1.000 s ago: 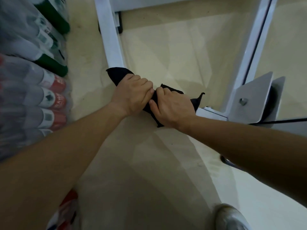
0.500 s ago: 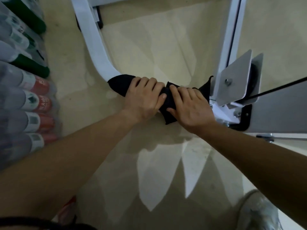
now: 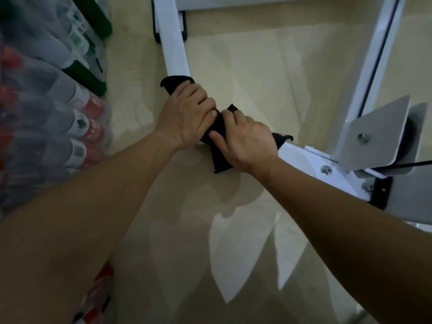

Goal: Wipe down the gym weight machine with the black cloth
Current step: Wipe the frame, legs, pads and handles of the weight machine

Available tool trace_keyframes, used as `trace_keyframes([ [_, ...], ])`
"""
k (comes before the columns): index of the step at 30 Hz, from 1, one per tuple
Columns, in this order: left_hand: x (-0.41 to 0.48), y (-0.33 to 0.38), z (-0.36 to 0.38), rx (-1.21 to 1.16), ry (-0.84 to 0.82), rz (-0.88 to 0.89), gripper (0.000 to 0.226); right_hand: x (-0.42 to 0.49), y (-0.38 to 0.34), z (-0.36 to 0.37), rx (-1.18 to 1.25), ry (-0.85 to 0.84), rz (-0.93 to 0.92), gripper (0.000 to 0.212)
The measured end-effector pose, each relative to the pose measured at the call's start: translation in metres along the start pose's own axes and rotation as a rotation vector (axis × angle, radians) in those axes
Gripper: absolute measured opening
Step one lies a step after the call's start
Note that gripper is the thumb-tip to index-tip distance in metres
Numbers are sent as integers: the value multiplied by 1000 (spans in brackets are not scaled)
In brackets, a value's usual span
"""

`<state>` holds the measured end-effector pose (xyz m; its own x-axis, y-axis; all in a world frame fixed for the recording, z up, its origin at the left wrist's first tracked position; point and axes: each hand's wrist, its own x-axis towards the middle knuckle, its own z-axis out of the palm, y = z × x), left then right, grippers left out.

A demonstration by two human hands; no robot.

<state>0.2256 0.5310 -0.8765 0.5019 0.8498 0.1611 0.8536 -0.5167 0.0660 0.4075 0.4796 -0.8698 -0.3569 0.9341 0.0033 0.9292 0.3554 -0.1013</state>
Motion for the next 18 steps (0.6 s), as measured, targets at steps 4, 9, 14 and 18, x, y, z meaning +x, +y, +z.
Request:
trace_keyframes([
  [4, -11, 53, 3, -14, -10, -43, 36, -50, 36, -4, -63, -9, 21, 64],
  [9, -9, 92, 10, -106, 8, -28, 38, -75, 66, -10, -79, -59, 17, 65],
  [14, -10, 45, 5, -101, 50, -142, 42, -25, 28, -16, 17, -121, 14, 55],
  [18, -3, 15, -6, -133, -87, -293, 48, 25, 2, -18, 141, -217, 5, 36],
])
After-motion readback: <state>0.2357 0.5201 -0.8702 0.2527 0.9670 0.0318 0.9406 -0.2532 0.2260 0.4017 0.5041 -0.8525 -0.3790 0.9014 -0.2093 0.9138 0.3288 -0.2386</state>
